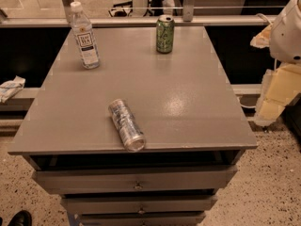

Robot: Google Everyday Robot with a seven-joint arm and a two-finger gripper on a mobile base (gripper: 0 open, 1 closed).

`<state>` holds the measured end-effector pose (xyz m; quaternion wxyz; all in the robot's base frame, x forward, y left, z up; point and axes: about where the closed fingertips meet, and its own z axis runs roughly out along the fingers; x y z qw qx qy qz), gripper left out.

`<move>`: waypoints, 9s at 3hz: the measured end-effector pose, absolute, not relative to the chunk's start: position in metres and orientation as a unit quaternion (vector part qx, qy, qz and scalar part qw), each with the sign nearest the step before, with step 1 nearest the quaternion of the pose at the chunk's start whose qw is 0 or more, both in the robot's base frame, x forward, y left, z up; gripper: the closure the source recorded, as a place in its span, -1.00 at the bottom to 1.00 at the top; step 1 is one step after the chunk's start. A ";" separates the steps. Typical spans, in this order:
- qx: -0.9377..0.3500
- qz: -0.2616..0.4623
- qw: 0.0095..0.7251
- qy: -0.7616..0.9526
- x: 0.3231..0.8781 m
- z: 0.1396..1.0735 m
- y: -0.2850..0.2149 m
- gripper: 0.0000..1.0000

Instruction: Knock blue plastic bottle over

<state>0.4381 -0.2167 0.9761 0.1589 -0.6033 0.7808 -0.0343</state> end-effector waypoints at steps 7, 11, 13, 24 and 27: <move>-0.600 0.047 0.363 0.711 0.588 0.953 -0.051 -1.00; -0.446 0.239 0.578 0.640 0.778 0.954 0.097 -1.00; -0.454 0.353 0.589 0.568 0.762 0.967 0.155 -1.00; -0.688 0.125 0.196 0.687 0.672 0.891 0.023 0.52; -0.673 0.116 0.224 0.695 0.679 0.885 0.077 -0.88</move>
Offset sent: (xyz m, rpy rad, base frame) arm 0.0486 0.0489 -0.0234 0.1151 -0.0589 0.0938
